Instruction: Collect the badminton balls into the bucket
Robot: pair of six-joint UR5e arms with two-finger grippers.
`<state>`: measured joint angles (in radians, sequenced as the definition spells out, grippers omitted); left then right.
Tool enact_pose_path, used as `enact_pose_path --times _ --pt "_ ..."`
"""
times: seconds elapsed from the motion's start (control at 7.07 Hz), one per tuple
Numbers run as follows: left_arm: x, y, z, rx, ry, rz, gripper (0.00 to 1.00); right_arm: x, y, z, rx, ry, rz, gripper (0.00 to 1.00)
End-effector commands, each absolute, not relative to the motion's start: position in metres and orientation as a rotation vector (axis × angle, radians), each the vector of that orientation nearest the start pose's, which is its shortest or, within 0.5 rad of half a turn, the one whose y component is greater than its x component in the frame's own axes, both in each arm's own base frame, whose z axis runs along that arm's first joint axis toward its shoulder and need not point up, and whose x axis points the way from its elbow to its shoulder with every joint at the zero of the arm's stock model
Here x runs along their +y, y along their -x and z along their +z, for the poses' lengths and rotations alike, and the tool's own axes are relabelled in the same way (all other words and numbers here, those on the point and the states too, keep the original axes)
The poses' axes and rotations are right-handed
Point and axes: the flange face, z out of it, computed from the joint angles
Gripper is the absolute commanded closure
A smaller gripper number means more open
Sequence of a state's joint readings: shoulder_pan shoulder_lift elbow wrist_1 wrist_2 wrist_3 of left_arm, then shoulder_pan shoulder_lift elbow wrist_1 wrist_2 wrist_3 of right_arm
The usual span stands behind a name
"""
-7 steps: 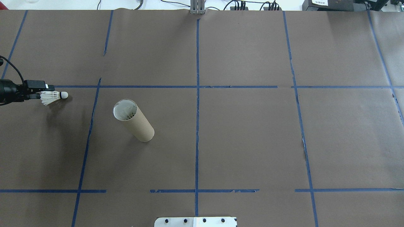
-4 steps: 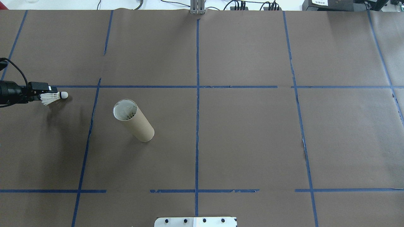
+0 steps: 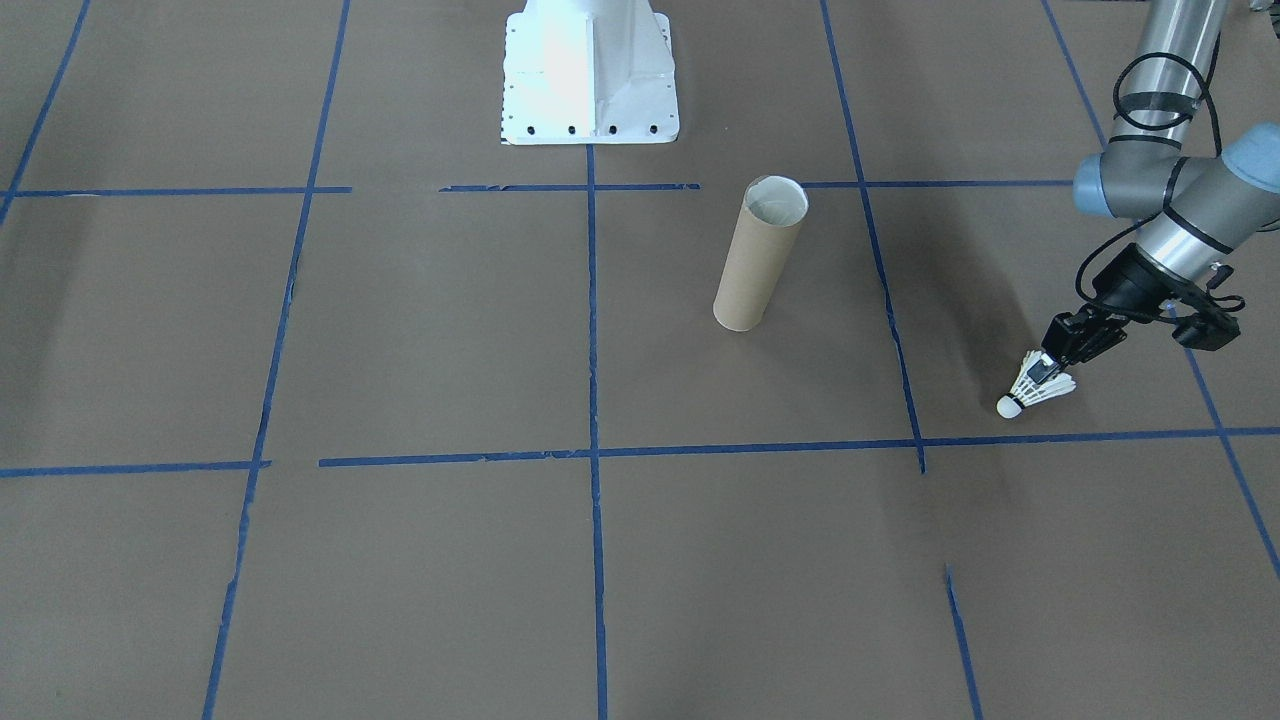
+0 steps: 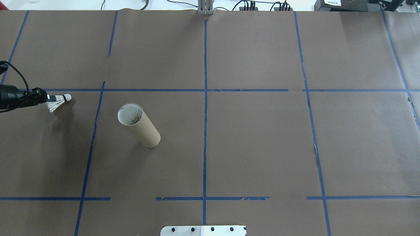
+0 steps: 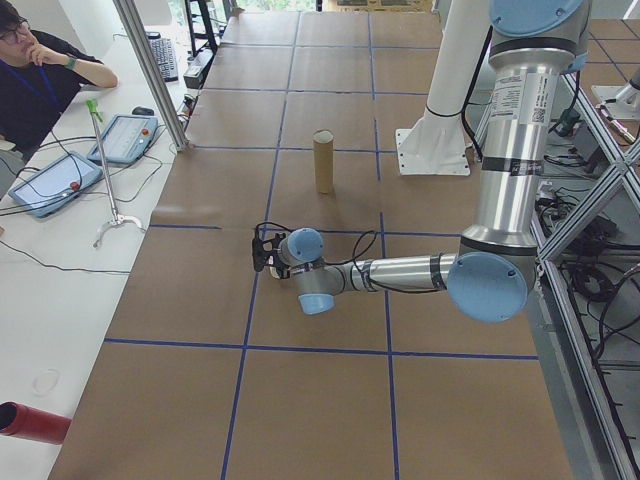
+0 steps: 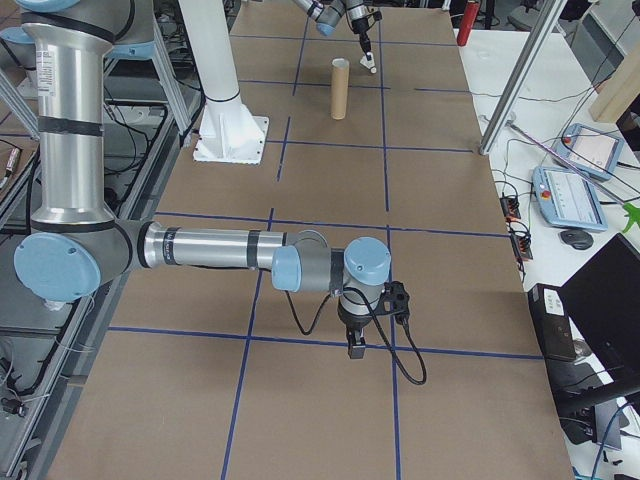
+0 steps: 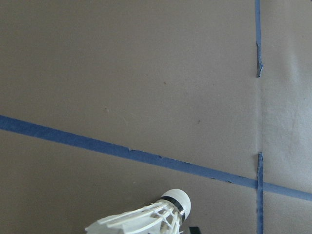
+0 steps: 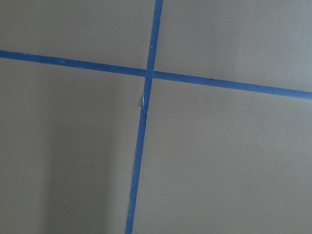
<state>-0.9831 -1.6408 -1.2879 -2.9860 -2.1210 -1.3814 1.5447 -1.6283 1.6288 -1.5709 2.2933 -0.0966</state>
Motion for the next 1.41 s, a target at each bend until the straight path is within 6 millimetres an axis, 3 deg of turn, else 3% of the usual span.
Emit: enact_pose_path --times 0.0,0.28,0.99,1.27 --pt "-0.482 -0.232 0.586 1.238 -0.150 -0.325 1.00 -0.469 -0.055 0.661 -0.722 -0.027 -0.118 0.00" --pt "-0.493 -0.238 0.526 1.180 -0.081 -0.365 1.00 -0.469 -0.055 0.661 -0.722 -0.026 -0.117 0.00" --pt "-0.494 -0.235 0.390 0.933 0.056 -0.401 1.00 -0.469 -0.055 0.661 -0.722 -0.026 -0.117 0.00" --pt "-0.500 -0.229 0.318 0.792 0.043 -0.385 1.00 -0.469 -0.055 0.661 -0.722 -0.026 -0.117 0.00"
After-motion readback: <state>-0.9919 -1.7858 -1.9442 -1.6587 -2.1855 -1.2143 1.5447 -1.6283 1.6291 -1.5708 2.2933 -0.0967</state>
